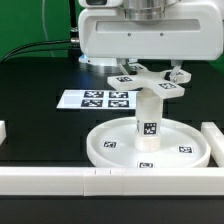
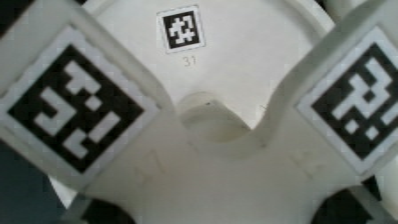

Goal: Assemble round table

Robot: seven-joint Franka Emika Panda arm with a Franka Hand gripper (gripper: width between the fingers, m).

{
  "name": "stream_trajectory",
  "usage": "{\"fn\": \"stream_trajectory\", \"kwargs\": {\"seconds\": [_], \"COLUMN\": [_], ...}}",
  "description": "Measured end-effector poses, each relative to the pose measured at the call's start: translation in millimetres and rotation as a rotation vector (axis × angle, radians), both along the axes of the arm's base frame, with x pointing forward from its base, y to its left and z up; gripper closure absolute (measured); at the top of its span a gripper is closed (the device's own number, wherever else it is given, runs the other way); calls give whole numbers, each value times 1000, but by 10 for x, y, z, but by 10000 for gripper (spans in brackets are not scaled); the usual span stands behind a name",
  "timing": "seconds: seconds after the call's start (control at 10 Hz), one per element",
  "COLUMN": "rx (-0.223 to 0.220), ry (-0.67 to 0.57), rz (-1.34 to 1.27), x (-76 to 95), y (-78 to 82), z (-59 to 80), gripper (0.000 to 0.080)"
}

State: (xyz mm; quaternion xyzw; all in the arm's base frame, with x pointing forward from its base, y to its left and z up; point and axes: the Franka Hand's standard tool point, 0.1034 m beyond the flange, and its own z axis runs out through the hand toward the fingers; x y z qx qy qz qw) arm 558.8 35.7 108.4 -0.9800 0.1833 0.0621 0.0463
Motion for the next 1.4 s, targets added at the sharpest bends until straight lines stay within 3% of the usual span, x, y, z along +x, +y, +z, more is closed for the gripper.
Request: {"fn": "stream_trajectory", "kwargs": {"seconds": [0.5, 1.0, 1.4], "rx": [-4, 49, 48], "ry": [-7, -64, -66], "rz": [2, -137, -137], "x": [8, -12, -10], "y": [-5, -116, -116], "z": [-36, -66, -64], "gripper": [346, 346, 346]}}
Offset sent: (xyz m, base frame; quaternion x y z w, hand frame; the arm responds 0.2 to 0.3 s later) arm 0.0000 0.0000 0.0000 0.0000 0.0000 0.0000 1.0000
